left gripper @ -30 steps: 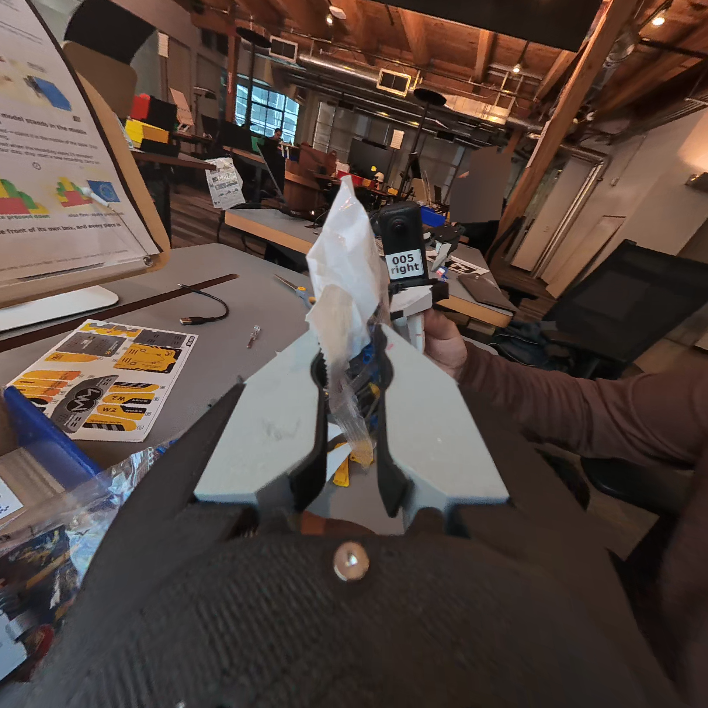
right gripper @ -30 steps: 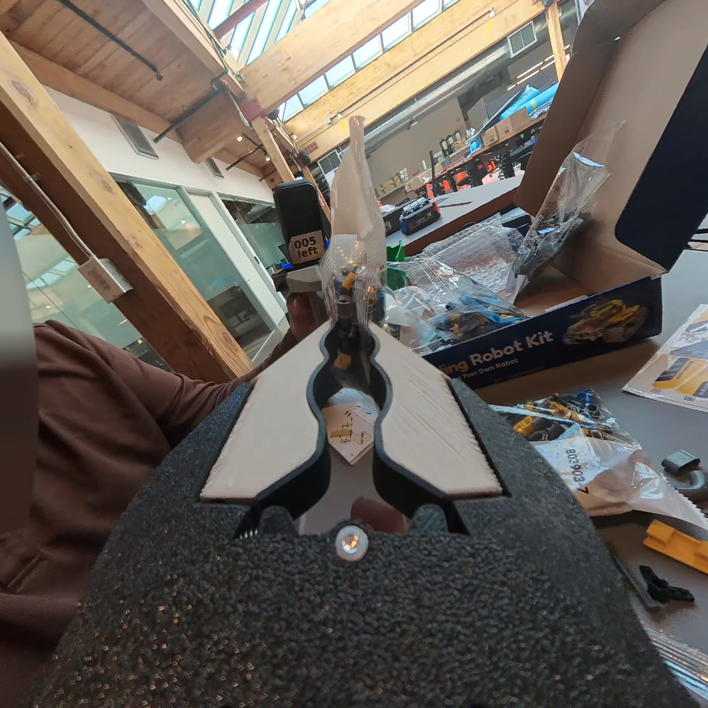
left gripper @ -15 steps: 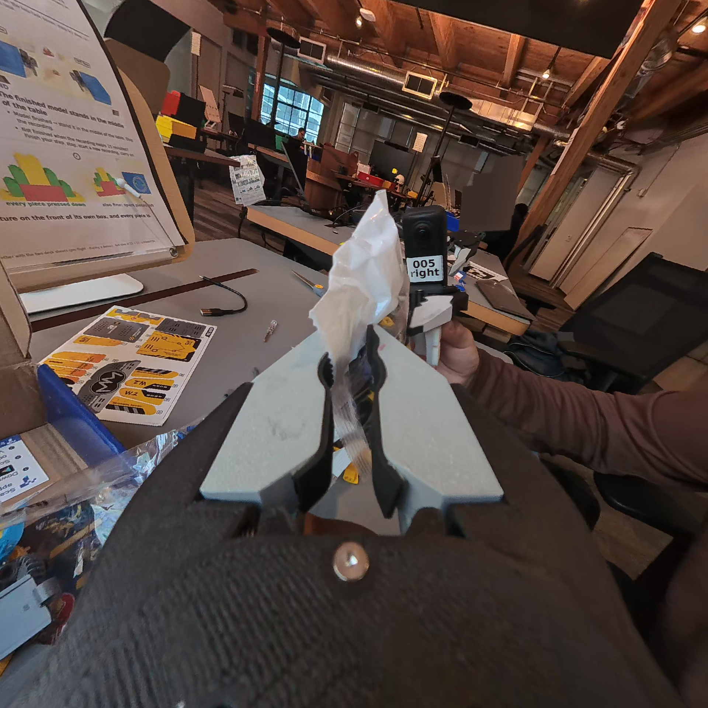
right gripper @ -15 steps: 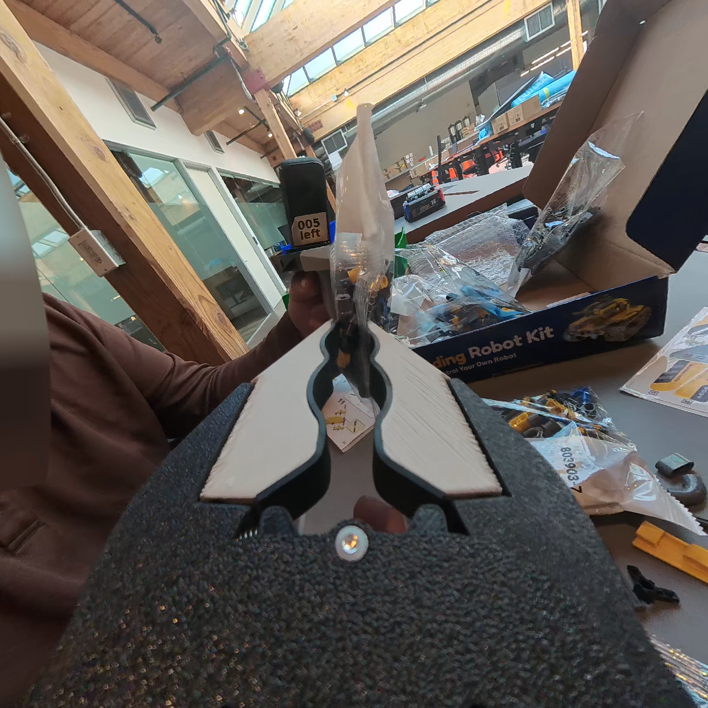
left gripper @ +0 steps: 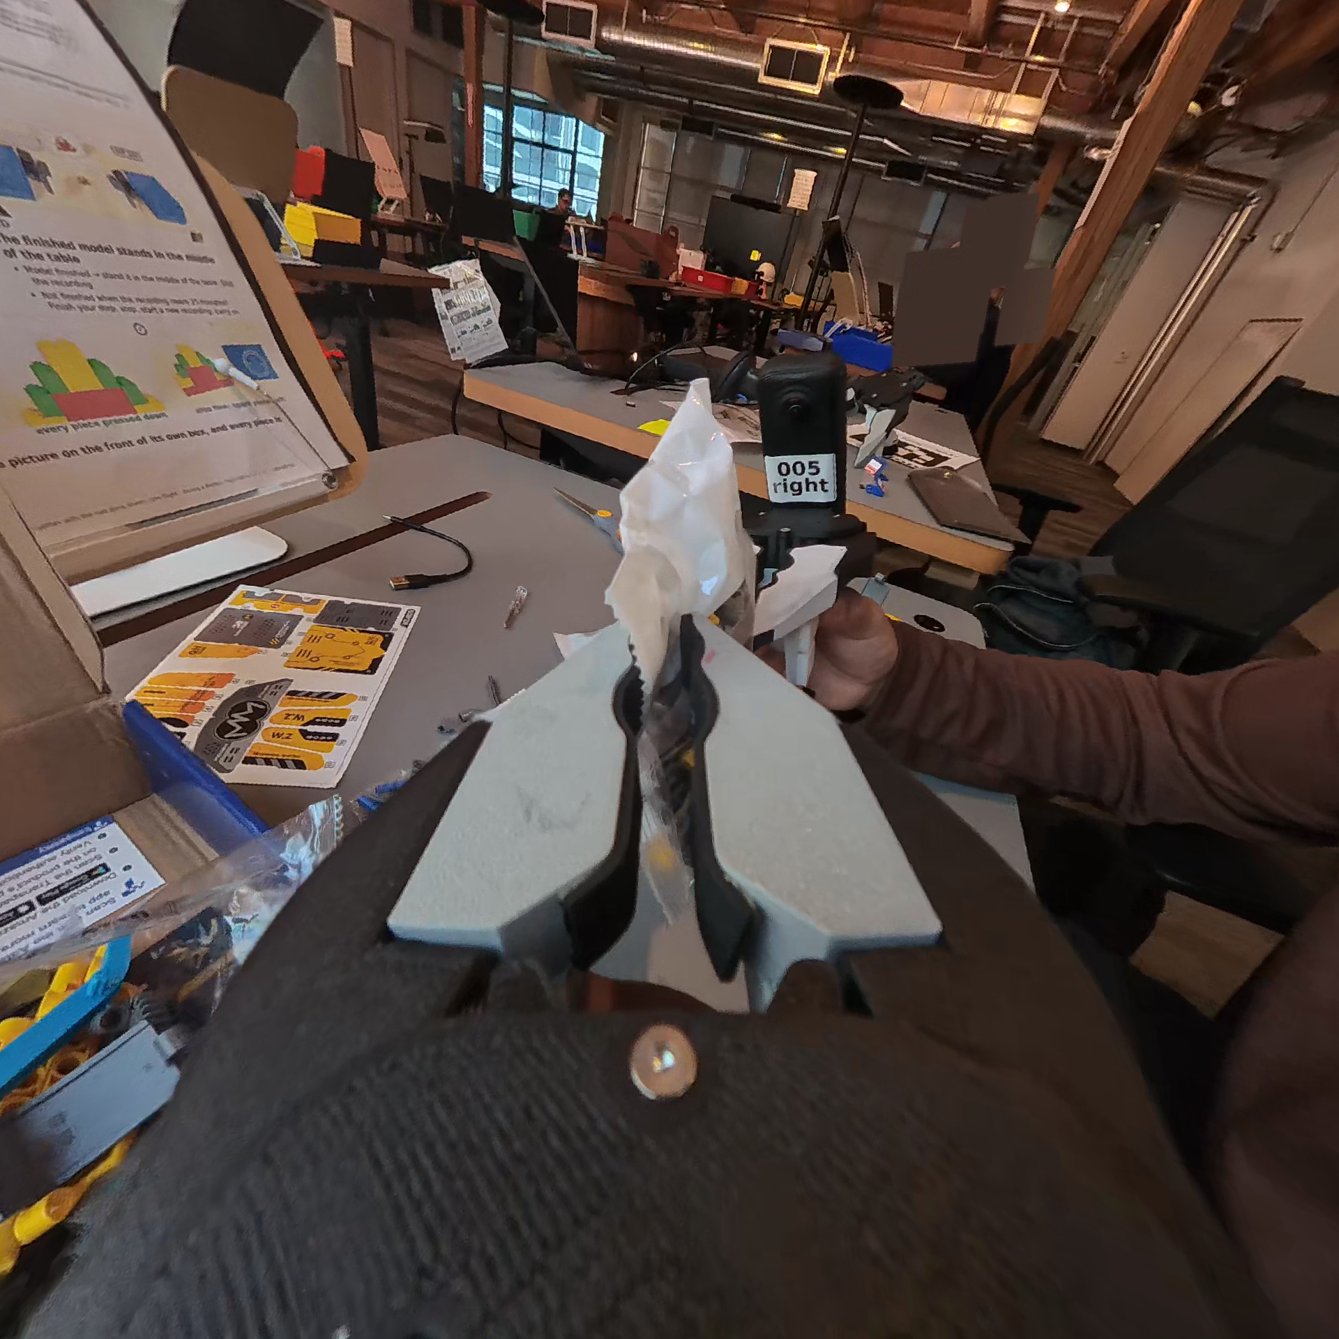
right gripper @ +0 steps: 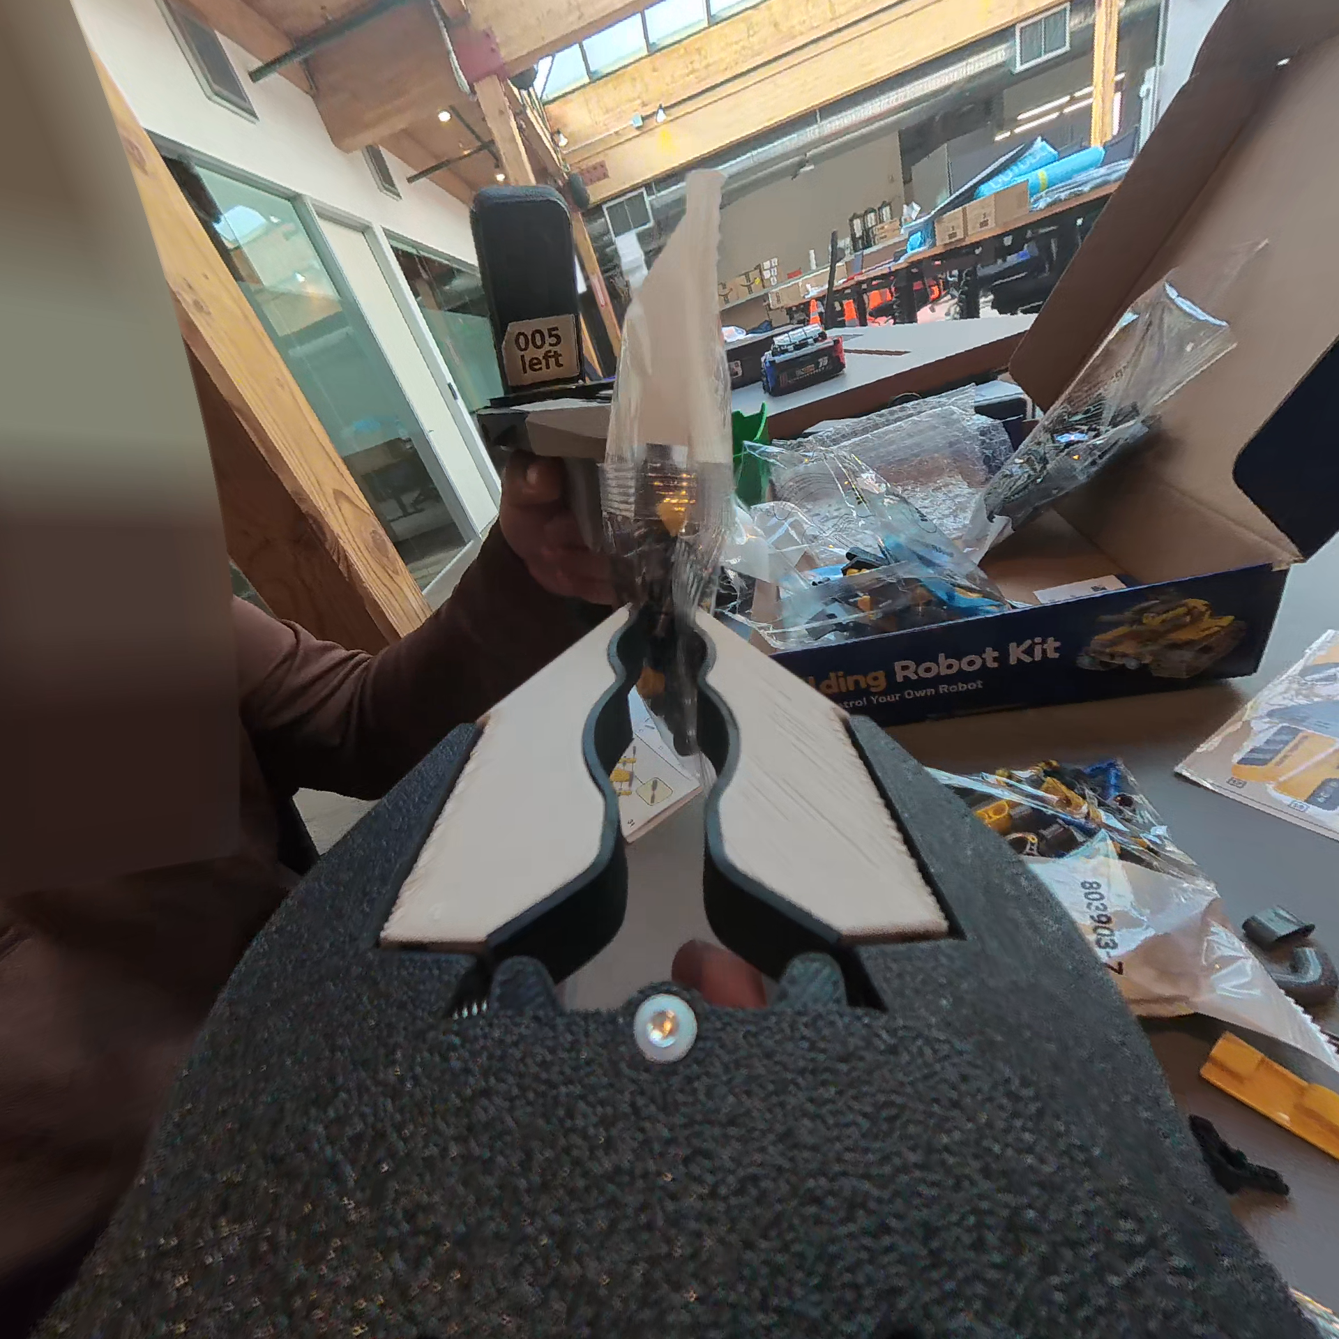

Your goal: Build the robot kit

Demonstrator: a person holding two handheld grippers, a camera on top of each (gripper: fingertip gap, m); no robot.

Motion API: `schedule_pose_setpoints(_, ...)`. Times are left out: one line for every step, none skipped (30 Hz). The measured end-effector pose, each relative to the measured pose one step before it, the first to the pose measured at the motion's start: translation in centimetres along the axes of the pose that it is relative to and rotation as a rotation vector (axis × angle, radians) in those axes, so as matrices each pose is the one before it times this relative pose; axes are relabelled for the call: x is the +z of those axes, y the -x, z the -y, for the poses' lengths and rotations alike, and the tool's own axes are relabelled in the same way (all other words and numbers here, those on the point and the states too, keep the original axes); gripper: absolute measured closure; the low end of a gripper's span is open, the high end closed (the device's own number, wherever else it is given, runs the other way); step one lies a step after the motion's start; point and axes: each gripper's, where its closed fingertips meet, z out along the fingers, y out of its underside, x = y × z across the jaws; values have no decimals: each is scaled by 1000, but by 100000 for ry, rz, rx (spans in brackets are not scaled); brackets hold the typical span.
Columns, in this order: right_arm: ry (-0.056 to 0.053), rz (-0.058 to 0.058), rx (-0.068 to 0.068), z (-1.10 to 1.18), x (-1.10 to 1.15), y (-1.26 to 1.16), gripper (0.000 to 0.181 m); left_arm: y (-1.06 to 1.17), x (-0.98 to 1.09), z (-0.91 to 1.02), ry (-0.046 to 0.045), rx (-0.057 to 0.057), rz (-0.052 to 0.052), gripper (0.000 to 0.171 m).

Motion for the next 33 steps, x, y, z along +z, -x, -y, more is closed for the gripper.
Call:
schedule_pose_setpoints(337, -219, 985, -136, -6, -202, 172, 264, 87, -189, 125, -2318, -202, 168)
schedule_pose_setpoints(108, -220, 1039, -90, -10, -198, 172, 244, 86, -145, -32, -1819, -84, 168)
schedule_pose_setpoints(-67, -261, 922, -44, -18, -176, 172, 197, 76, -88, -153, -1206, 1, 168)
schedule_pose_setpoints(-87, -387, 829, -18, -8, -172, 172, 163, 70, -63, -308, -464, 175, 169)
schedule_pose_setpoints(-151, -616, 730, 5, -28, -186, 172, 173, 88, -71, -135, -141, 515, 169)
schedule_pose_setpoints(-129, -631, 654, -3, -13, -180, 172, 191, 79, -84, 0, -87, 737, 169)
schedule_pose_setpoints(-92, -351, 602, -23, 1, -133, 172, 167, 65, -78, 87, -387, 496, 169)
schedule_pose_setpoints(-34, -233, 630, -42, 9, -113, 172, 86, 29, -53, -8, -656, -15, 169)
schedule_pose_setpoints(-144, -53, 759, -33, 8, -113, 172, 57, -4, -25, -63, -701, -205, 169)
schedule_pose_setpoints(-225, 367, 877, -28, 19, -29, 172, 56, -4, -13, 23, -541, -88, 169)
schedule_pose_setpoints(-172, 523, 806, -23, 31, 10, 172, 48, -7, -13, 75, -253, 43, 169)
schedule_pose_setpoints(-119, 358, 474, -33, 24, 20, 171, 50, -7, -24, 96, -130, 189, 169)
schedule_pose_setpoints(-35, 70, 196, -26, 16, -7, 171, 61, 2, -13, 70, 0, 271, 169)
schedule_pose_setpoints(2, -98, 105, -28, -2, -19, 171, 65, 39, -18, -128, 156, 299, 169)
schedule_pose_setpoints(-3, -132, 107, 7, -25, -22, 171, 94, 53, -13, -316, 50, 303, 169)
schedule_pose_setpoints(48, -200, 54, 13, -31, -40, 171, 109, 58, -58, -174, -272, 199, 169)
schedule_pose_setpoints(177, -271, -6, -27, -38, -54, 171, 137, 68, -88, 70, -789, 130, 168)
schedule_pose_setpoints(246, -193, -5, -36, -33, -46, 171, 137, 67, -79, 79, -1034, 54, 168)
schedule_pose_setpoints(214, -147, 32, -51, 0, -45, 171, 132, 21, -65, 25, -885, 12, 168)
schedule_pose_setpoints(217, -95, -12, -49, 25, -25, 171, 101, -12, -21, -37, -647, 28, 167)
schedule_pose_setpoints(210, -17, -70, -55, 41, -4, 171, 92, -17, -10, -61, -416, 129, 167)
schedule_pose_setpoints(179, -166, -204, -29, 28, -8, 170, 69, -34, 48, -246, -274, 301, 166)
schedule_pose_setpoints(82, -694, -737, 8, 23, -46, 171, 34, -29, 62, -310, -356, 210, 165)
schedule_pose_setpoints(-48, -1079, -1339, 36, -7, -57, 171, 33, -16, 55, -200, -347, 269, 163)
schedule_pose_setpoints(153, -925, -1424, 42, -29, -15, 171, 91, -7, 45, -128, -173, 595, 160)
schedule_pose_setpoints(150, -746, -1134, 47, -29, -4, 171, 97, -23, 25, -89, 65, 587, 158)
schedule_pose_setpoints(102, -503, -596, 35, -38, -16, 171, 104, -13, -3, -101, -96, 479, 157)
schedule_pose_setpoints(9, -124, -39, 24, -29, -1, 172, 76, 9, -11, -86, -473, 185, 156)
schedule_pose_setpoints(-177, 93, 359, 35, -23, -14, 172, 57, 24, -7, -186, -740, -8, 156)
schedule_pose_setpoints(-141, 132, 537, 1, -22, -31, 172, 35, 39, -31, -88, -789, -120, 155)
schedule_pose_setpoints(-91, 38, 514, -11, -19, -61, 172, 45, 27, -50, 166, -568, -58, 155)
schedule_pose_setpoints(17, 86, 421, -21, -2, -45, 172, 84, 17, -59, 294, -195, 269, 154)
schedule_pose_setpoints(48, 95, 287, -24, -8, -29, 172, 48, 2, -33, 176, 113, 264, 154)
